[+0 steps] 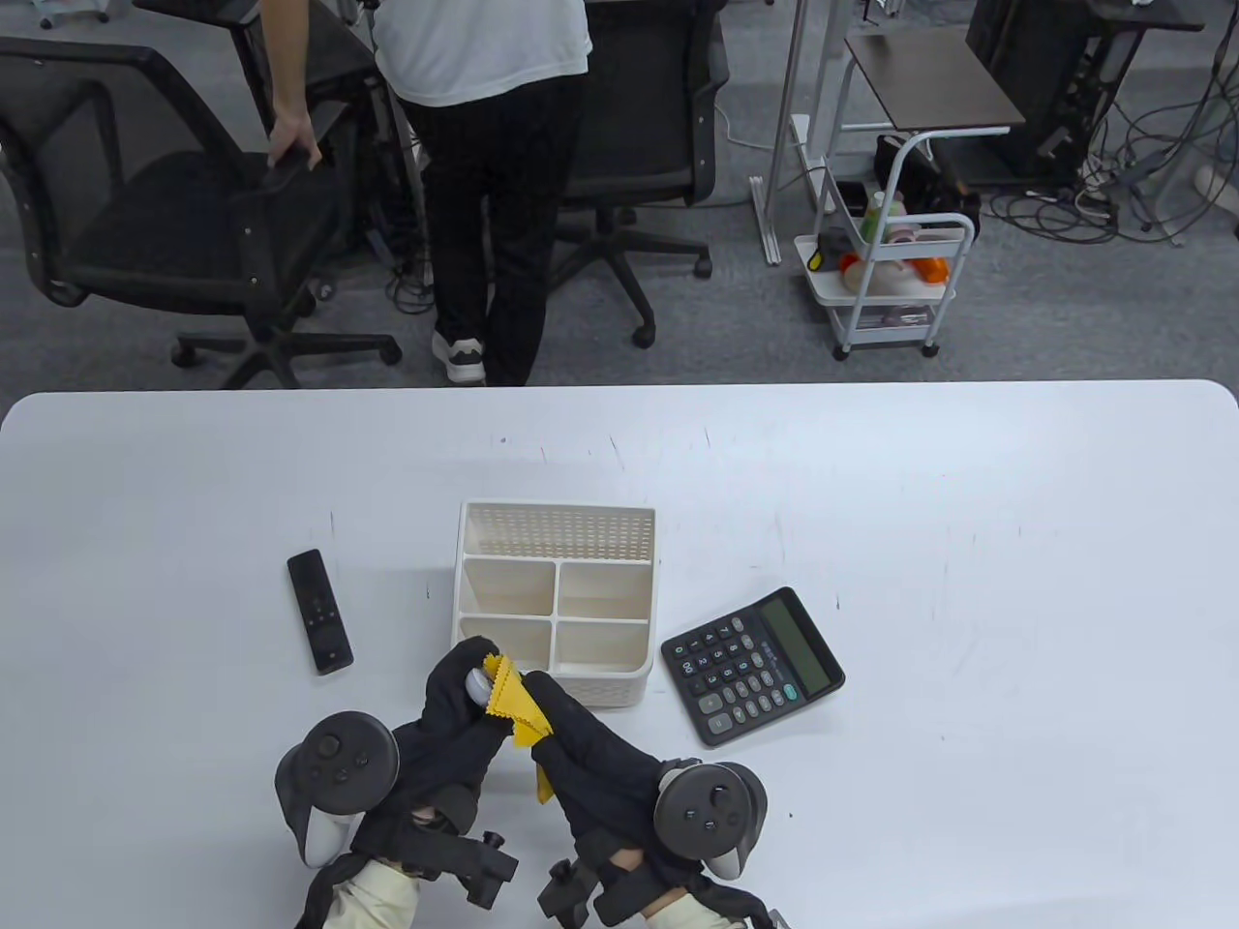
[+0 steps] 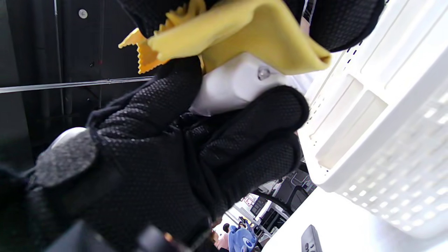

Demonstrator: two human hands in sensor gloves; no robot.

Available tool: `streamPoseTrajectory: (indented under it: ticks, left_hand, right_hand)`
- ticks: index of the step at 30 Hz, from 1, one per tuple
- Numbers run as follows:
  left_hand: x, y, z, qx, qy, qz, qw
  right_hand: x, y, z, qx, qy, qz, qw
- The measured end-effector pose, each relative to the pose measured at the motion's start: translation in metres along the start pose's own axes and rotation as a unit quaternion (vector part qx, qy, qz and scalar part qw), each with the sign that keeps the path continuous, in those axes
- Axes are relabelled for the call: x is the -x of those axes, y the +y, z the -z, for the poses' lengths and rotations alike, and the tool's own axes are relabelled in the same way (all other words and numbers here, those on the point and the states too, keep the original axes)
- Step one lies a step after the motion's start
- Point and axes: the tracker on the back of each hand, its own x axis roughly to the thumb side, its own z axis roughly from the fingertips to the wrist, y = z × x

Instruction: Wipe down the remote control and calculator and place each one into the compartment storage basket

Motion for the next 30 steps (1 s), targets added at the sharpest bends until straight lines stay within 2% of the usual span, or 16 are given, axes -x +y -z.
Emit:
streamPoseTrajectory:
  ticks: [6,13,19,26,30]
  left_hand:
    - [-0.001,0.005,-0.001,-0.023,-0.003,-0.003,1.000]
    - [-0.001,0.009,-0.001,-0.042,-0.001,0.026,0.999]
    - [-0.003,0.011,-0.002,-0.049,-0.011,0.002,0.999]
    - [-0.003,0.009,-0.002,-0.033,-0.007,-0.023,0.999]
    - [-0.001,0.006,0.000,0.000,-0.006,-0.039,0.999]
  right_hand:
    - [-0.003,-0.004,0.000,0.021,-0.004,-0.006,1.000]
    - [-0.009,-0.002,-0.001,0.019,-0.031,-0.012,0.999]
    - [-0.011,-0.005,0.000,0.031,-0.042,-0.040,0.998]
    - [-0.007,-0.006,-0.001,0.038,-0.032,-0.059,0.997]
    - [-0.004,-0.006,-0.001,0.030,-0.017,-0.065,0.997]
